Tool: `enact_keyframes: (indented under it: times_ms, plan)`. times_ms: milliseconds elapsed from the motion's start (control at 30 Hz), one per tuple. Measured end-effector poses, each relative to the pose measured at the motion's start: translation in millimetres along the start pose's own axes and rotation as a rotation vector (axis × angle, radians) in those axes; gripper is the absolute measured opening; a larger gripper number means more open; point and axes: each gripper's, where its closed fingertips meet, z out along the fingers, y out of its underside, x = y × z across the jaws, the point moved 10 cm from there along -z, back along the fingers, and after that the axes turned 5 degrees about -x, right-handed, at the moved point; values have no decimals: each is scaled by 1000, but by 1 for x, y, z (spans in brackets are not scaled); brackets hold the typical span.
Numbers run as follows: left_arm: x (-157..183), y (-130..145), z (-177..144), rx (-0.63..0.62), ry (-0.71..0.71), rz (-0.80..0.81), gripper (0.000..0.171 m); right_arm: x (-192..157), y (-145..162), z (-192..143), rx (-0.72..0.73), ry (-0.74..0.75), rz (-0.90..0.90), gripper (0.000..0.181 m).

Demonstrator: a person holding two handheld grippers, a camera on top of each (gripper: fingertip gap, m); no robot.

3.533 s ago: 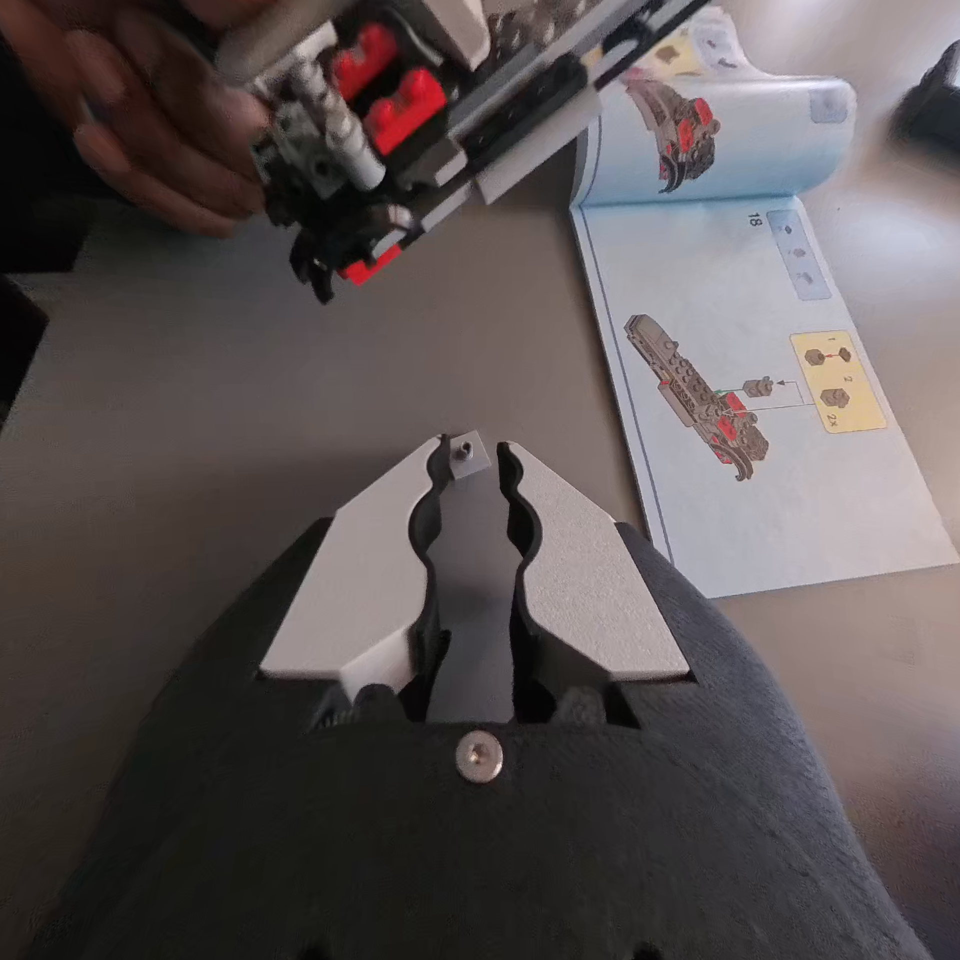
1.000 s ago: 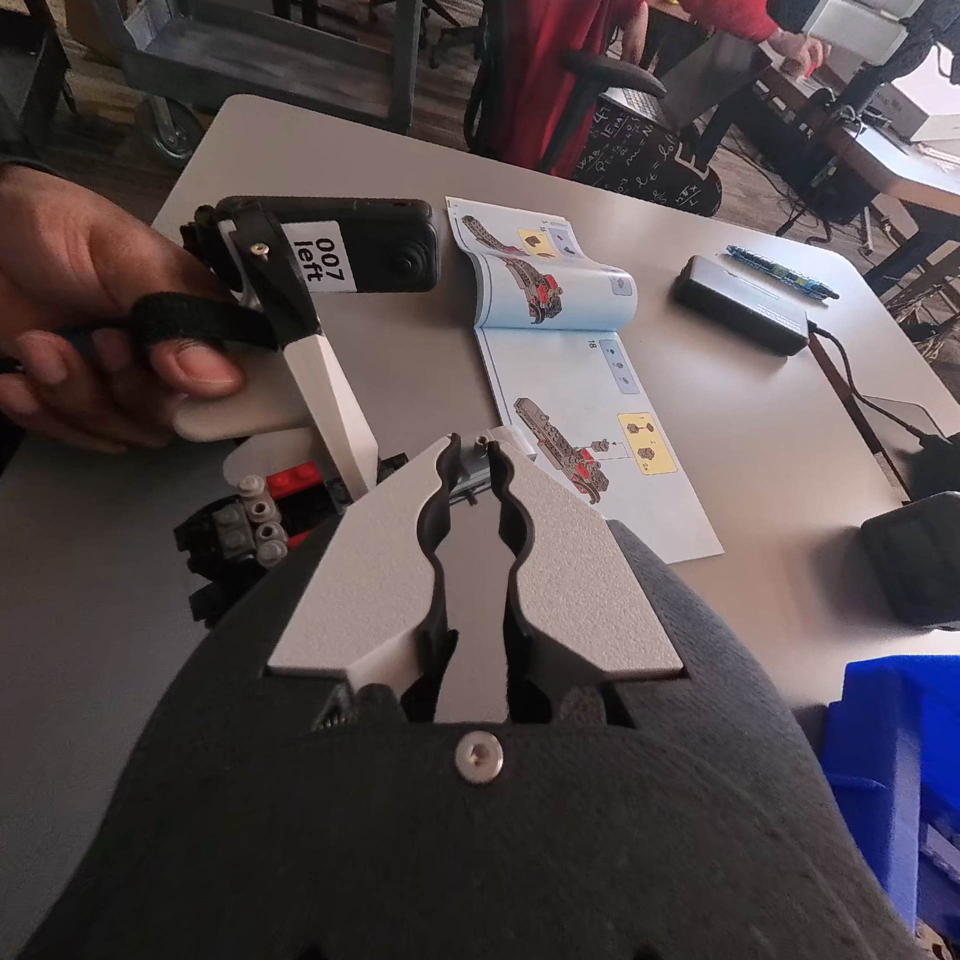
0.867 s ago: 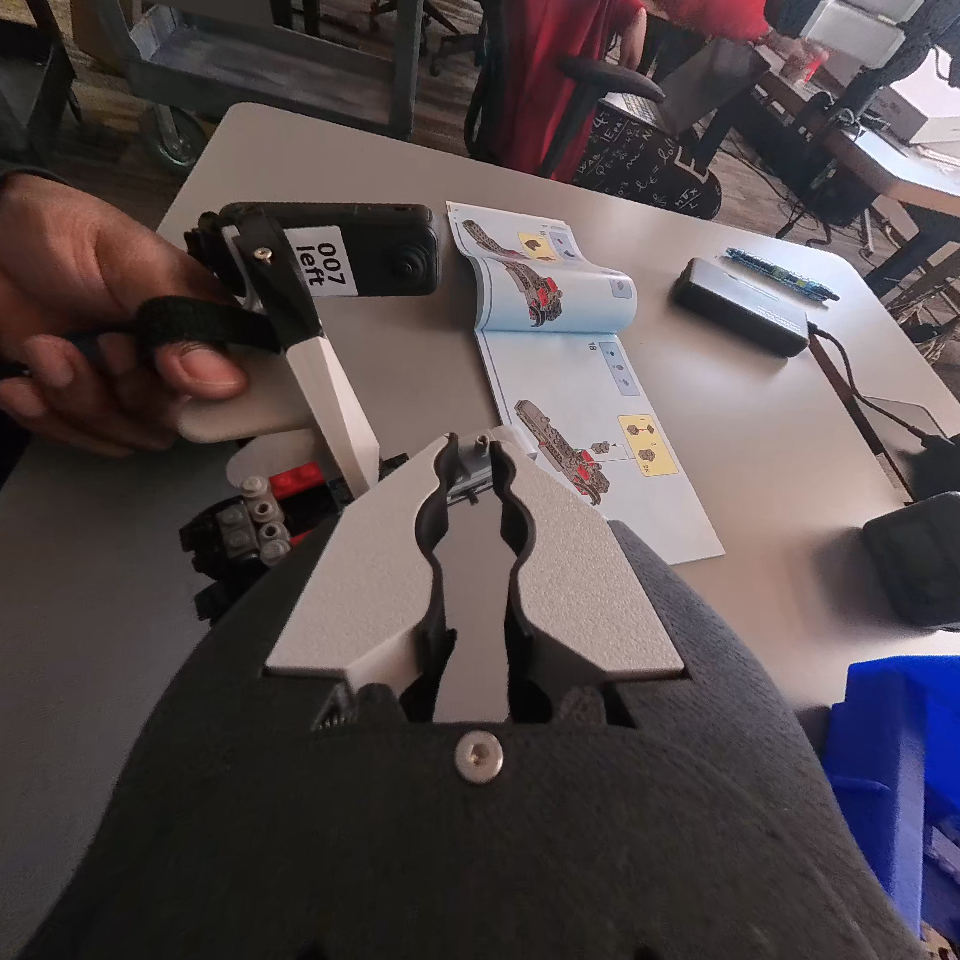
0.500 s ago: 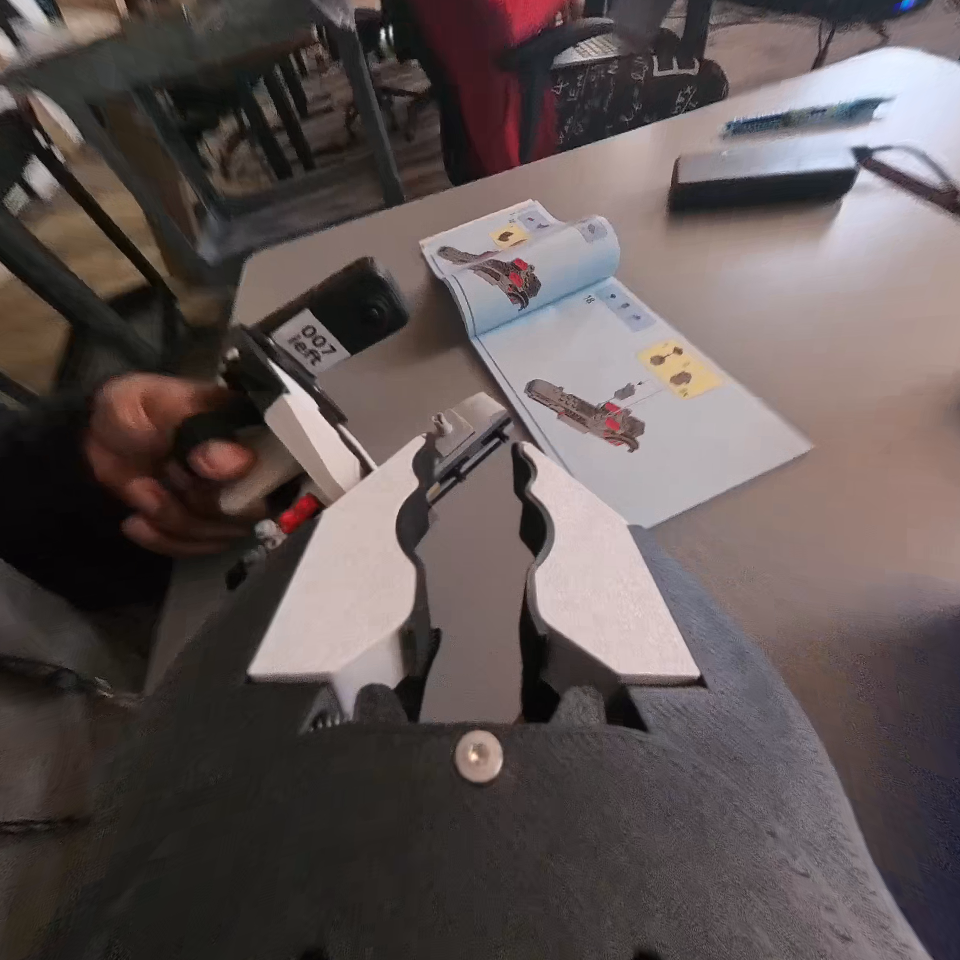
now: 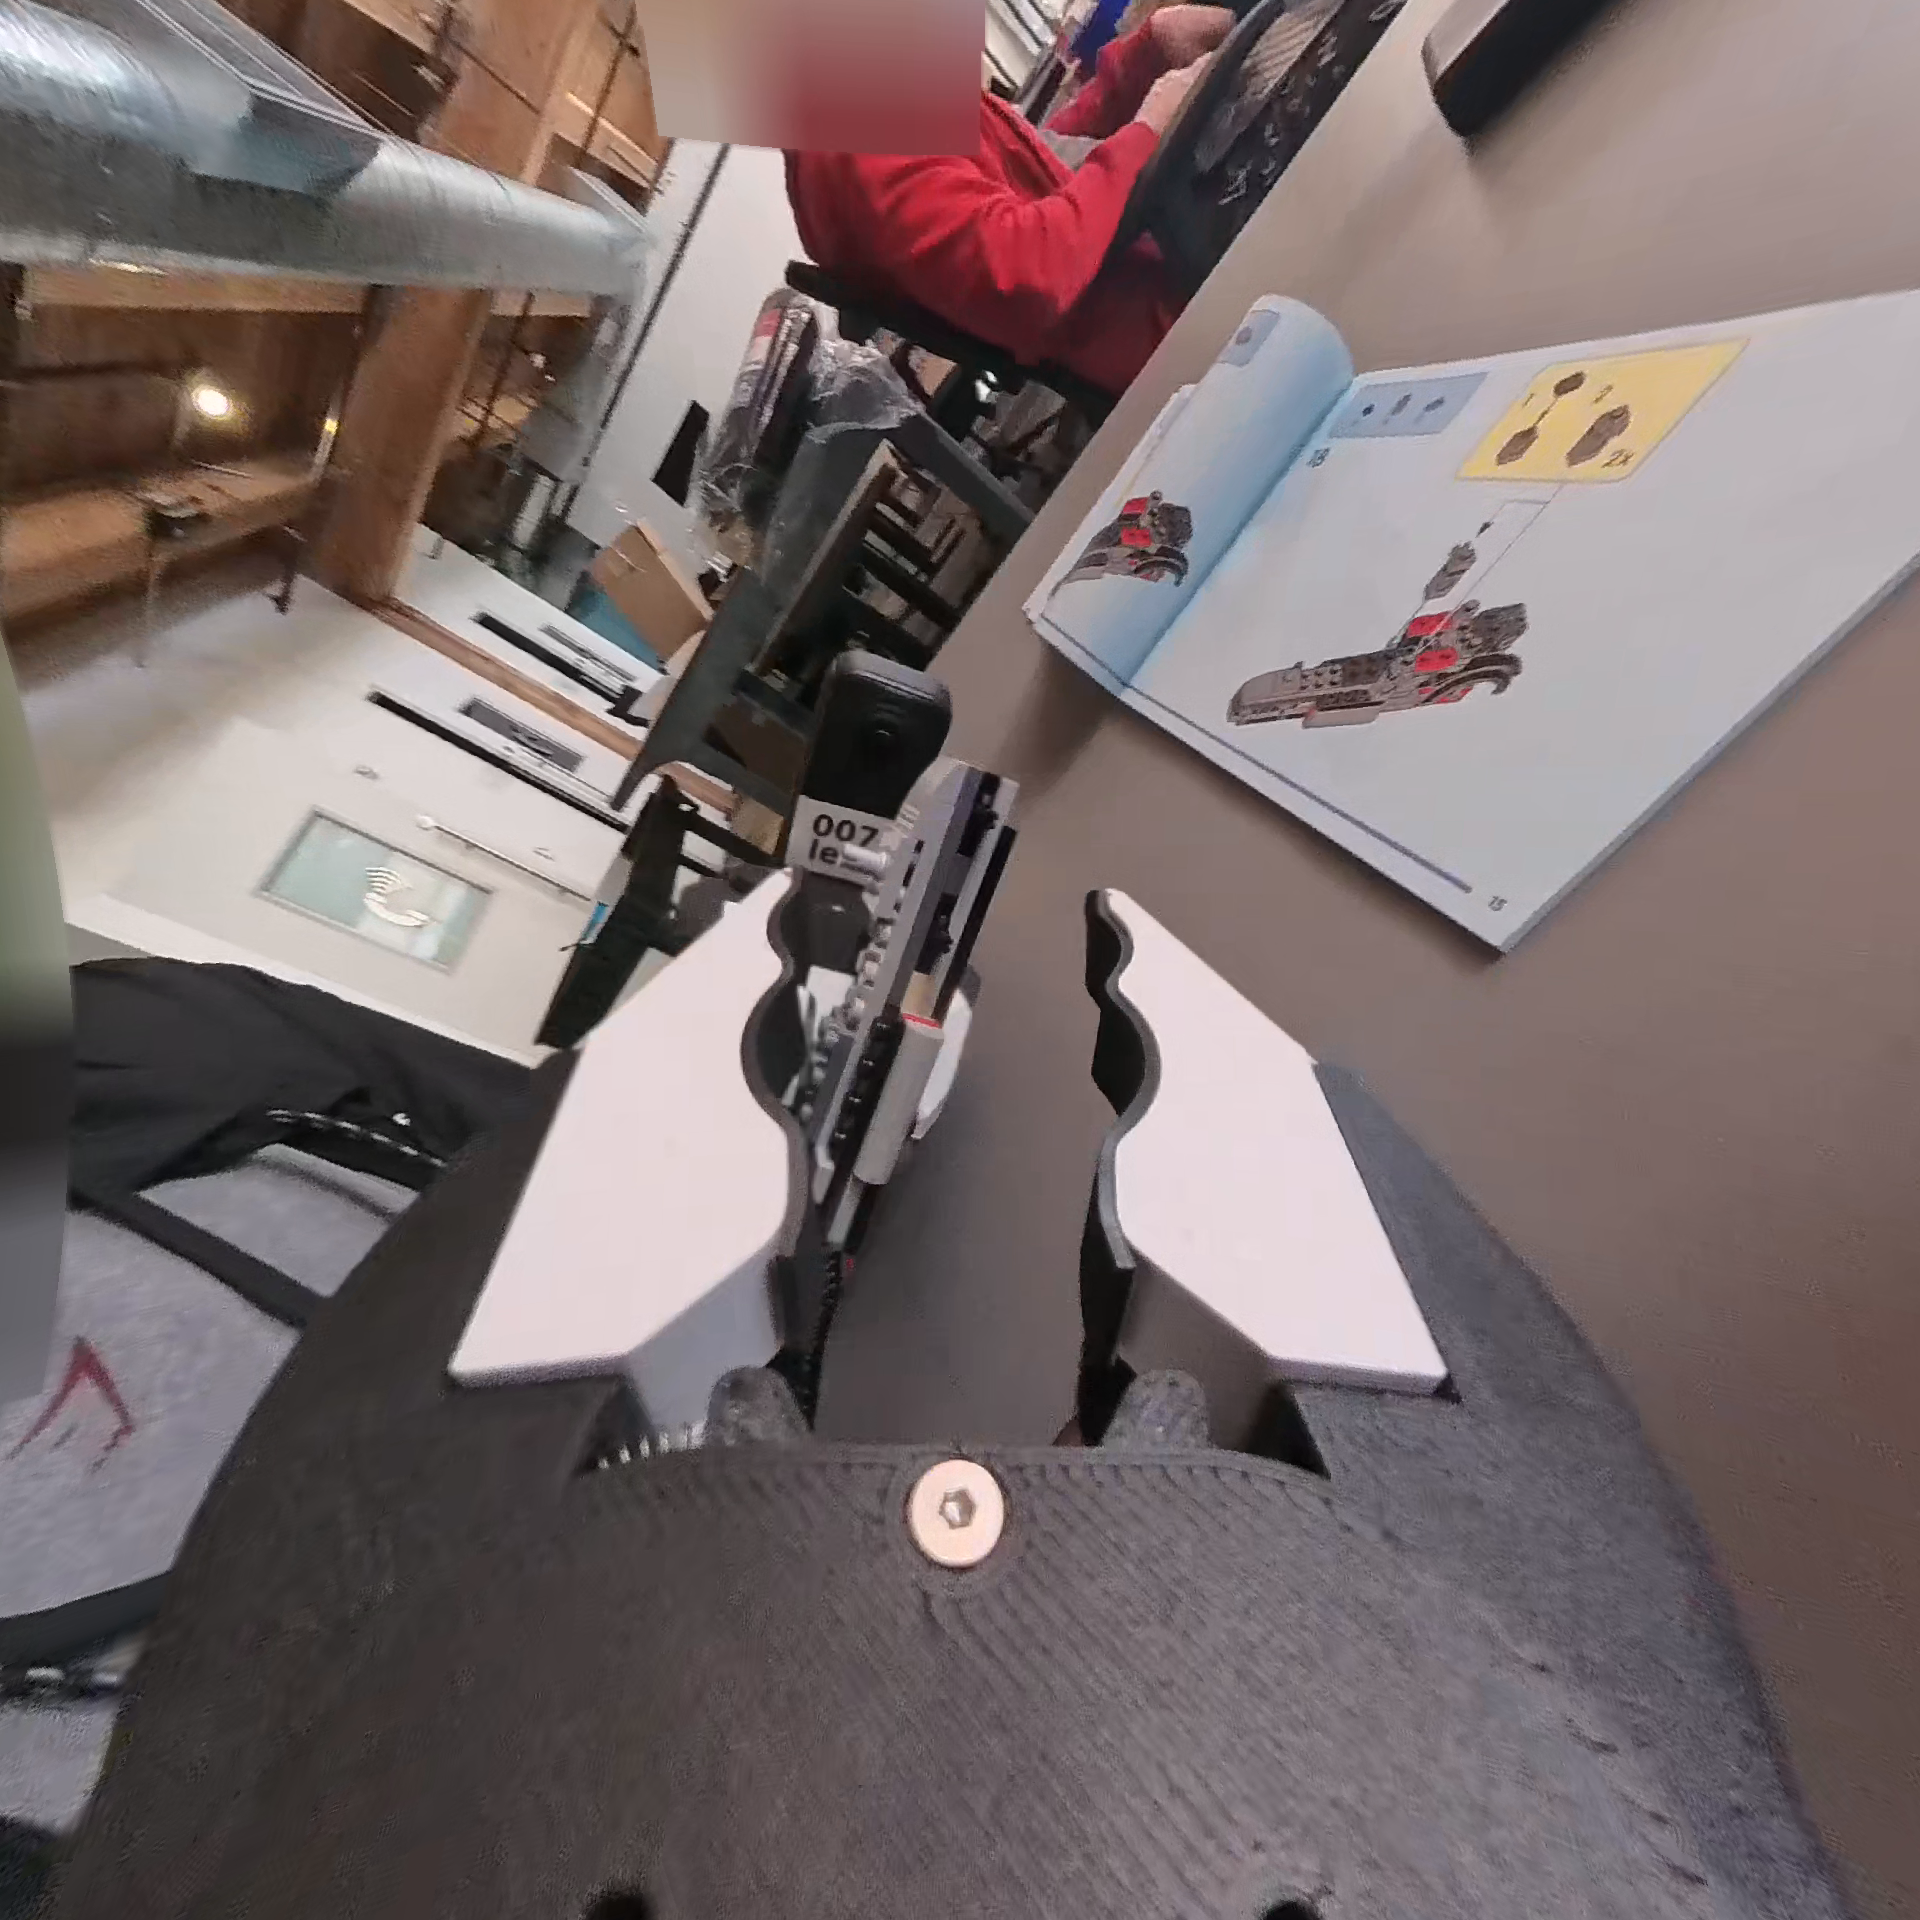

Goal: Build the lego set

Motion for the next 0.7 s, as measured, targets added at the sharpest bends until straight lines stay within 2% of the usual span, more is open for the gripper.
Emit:
enact_keyframes:
  times_ms: [700]
  plan:
    - [4,1,2,-33,-21,65,21,1,4,5,-33,-71,19,49]
